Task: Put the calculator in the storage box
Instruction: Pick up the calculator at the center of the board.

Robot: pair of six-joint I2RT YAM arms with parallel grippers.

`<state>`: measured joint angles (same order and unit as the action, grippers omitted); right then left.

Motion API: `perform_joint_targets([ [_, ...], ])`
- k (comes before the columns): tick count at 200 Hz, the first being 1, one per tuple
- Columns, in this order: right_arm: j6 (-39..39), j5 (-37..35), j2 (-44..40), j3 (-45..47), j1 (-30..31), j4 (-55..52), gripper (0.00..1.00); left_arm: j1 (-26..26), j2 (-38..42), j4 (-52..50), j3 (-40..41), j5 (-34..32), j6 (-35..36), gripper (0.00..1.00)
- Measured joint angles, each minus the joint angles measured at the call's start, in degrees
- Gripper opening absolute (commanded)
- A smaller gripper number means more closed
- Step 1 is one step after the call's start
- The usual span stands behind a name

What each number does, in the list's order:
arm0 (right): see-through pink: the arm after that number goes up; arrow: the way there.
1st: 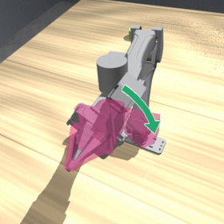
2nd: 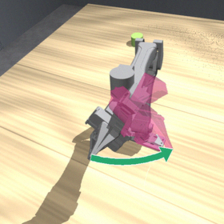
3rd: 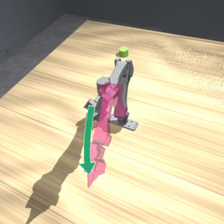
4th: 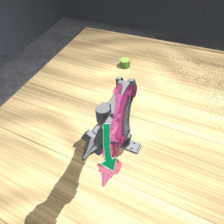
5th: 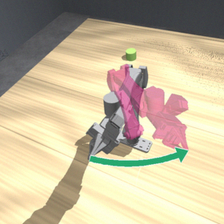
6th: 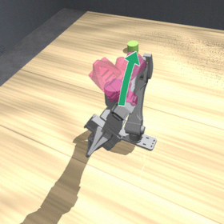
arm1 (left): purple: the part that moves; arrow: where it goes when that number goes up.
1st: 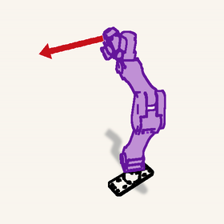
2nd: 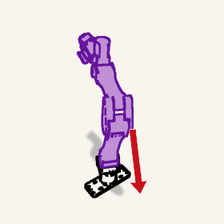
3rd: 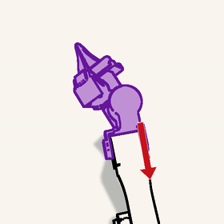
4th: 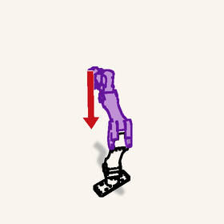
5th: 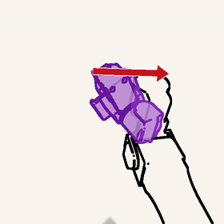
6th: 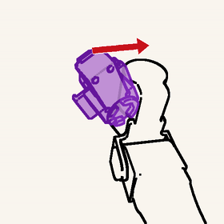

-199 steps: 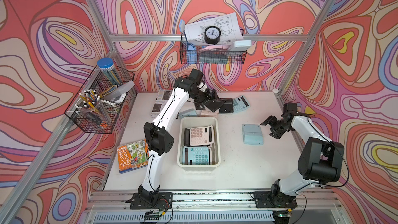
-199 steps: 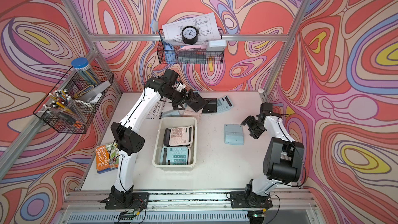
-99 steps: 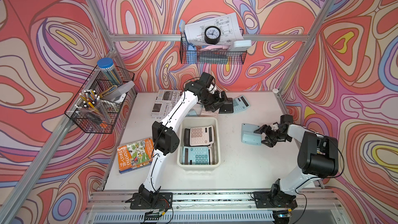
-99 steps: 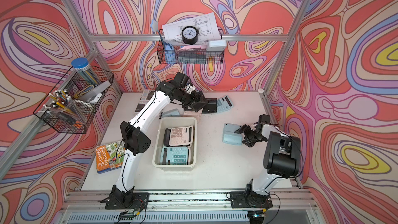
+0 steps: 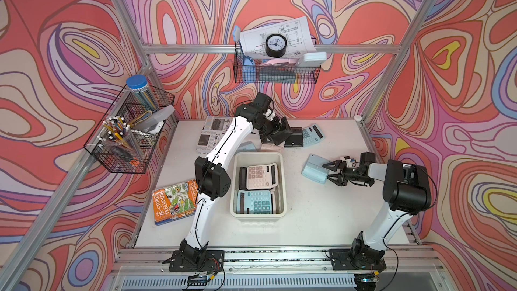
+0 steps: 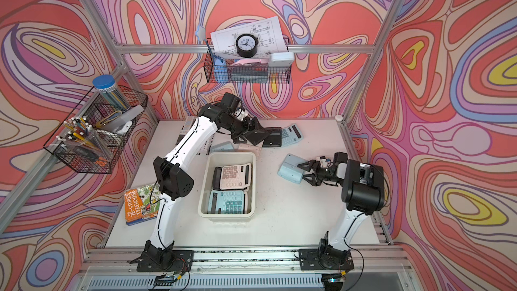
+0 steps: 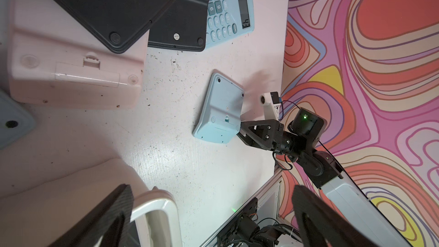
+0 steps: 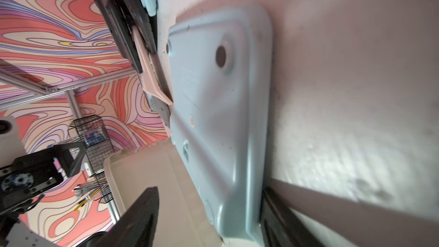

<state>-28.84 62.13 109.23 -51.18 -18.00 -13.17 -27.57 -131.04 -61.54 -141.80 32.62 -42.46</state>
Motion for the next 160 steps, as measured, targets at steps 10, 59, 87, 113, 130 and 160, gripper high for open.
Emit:
perform_joint_targets([
  [10, -0.85, 1.29, 0.83, 0.17, 0.00, 1.49, 0.65, 0.31, 0.00, -0.28, 0.00, -0.09, 0.22, 0.98],
  [59, -5.27, 4.72, 3.96, -0.44, 1.03, 6.80, 0.62, 0.90, 0.00, -2.08, 0.00, -0.61, 1.57, 0.98],
  [87, -7.91, 1.97, 4.02, -1.38, 4.37, 9.99, 0.62, 1.20, 0.11, -2.91, 0.00, -0.94, 2.19, 0.99],
  [113, -11.43, -1.84, 4.09, -1.53, 8.37, 16.39, 0.59, 1.70, 0.42, -3.48, 0.00, -1.07, 2.75, 0.98],
  [130, -13.73, -3.21, 4.94, -1.53, 10.23, 20.85, 0.57, 2.08, 0.66, -3.91, 0.00, -1.18, 3.30, 0.98],
  [160, -17.35, -3.89, 6.60, -1.53, 11.74, 27.82, 0.55, 2.58, 1.49, -5.18, 0.04, -1.53, 4.17, 0.98],
])
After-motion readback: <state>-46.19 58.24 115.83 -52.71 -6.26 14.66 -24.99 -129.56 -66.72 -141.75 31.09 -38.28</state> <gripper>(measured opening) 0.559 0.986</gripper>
